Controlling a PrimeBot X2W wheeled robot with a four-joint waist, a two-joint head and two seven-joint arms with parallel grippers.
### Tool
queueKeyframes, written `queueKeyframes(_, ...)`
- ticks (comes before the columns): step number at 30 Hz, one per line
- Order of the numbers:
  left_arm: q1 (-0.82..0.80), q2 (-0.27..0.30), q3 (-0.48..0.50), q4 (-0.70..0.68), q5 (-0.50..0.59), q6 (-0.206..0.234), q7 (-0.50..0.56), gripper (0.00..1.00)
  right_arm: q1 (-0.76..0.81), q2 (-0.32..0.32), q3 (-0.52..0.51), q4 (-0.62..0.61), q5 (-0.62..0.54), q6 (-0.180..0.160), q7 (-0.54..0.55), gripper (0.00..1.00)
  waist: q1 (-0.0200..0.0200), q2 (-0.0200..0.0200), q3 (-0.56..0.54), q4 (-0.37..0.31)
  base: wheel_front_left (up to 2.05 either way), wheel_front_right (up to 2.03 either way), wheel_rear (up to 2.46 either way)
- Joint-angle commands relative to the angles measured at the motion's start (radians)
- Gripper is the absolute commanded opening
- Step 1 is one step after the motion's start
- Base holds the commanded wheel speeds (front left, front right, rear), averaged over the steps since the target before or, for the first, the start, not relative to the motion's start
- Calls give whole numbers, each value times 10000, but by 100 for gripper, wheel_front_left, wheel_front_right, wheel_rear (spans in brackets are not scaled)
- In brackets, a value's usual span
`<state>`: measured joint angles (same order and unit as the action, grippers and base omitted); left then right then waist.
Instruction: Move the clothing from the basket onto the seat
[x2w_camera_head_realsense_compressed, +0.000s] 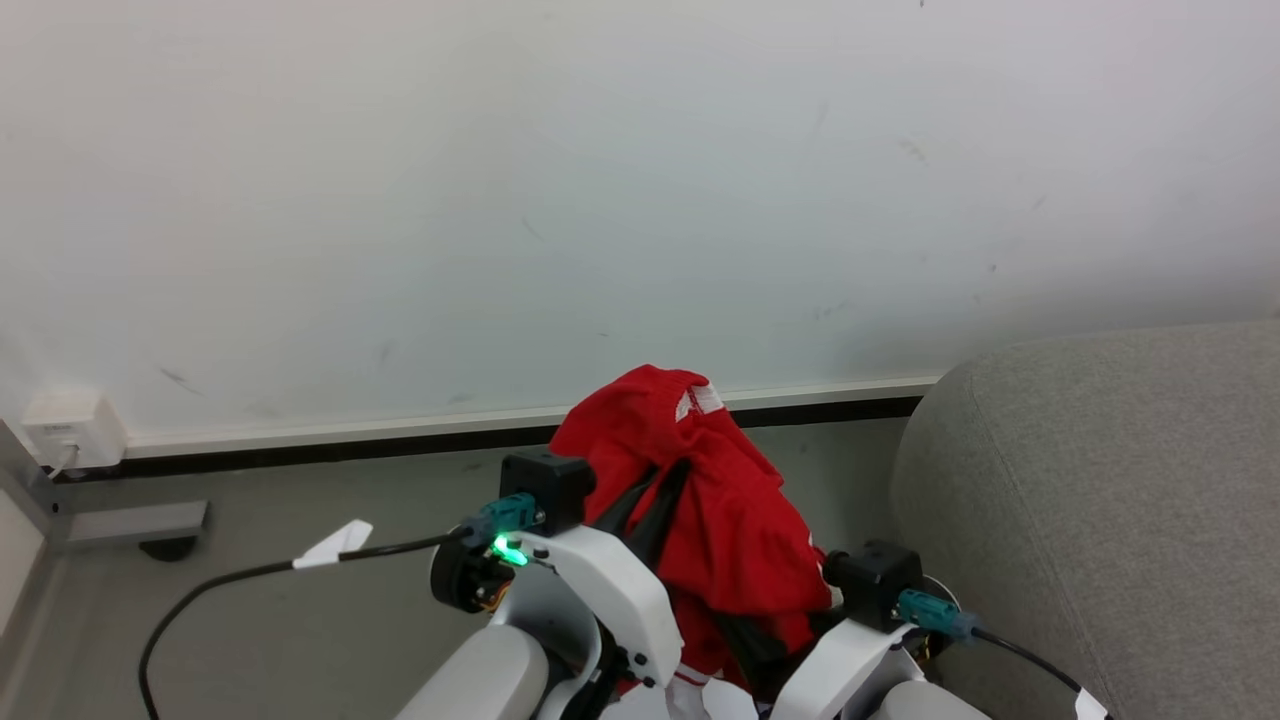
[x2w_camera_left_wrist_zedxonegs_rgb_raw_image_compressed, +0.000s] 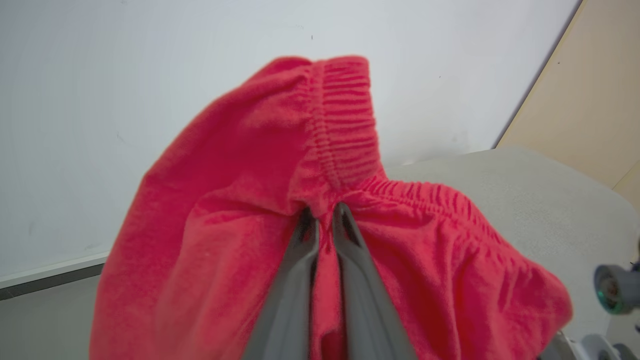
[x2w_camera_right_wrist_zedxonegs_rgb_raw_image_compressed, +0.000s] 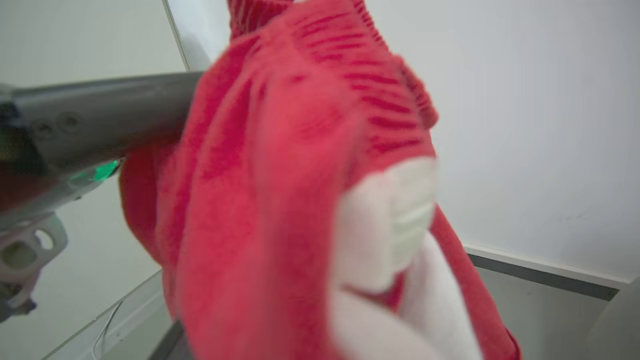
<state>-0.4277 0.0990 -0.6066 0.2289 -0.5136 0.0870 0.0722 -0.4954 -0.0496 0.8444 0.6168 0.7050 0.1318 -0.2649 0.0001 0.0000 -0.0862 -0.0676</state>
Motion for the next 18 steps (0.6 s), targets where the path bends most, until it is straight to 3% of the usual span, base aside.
queueKeyframes(1,-115,-43,-13,23,-39,-41,-40,0,-224,-17,179,142,213,-21,6,0,-1,0,-4,17,0,0,0)
queueKeyframes(8,-137,4,5,261,-84,30,-155,0,-598,-15,626,224,912,-21,6,0,-1,0,-11,36,0,0,0)
queueKeyframes(13,-115,72,20,429,-35,107,-223,1,-630,-15,364,155,901,-21,3,0,-1,0,27,-8,0,0,0)
queueKeyframes(15,-111,89,32,508,-4,165,-295,44,-627,-15,225,128,829,-21,2,0,-1,0,41,-20,0,0,0)
queueKeyframes(16,-103,96,33,553,16,183,-326,80,-623,-15,132,117,771,-21,2,0,-1,0,51,-22,0,0,0)
queueKeyframes(17,-88,98,35,595,10,203,-348,100,-612,-15,56,113,723,-21,2,0,-1,0,63,-21,0,0,0)
queueKeyframes(18,-85,123,18,634,38,193,-378,100,-605,-12,-21,114,676,-21,2,0,-1,0,75,-16,0,0,0)
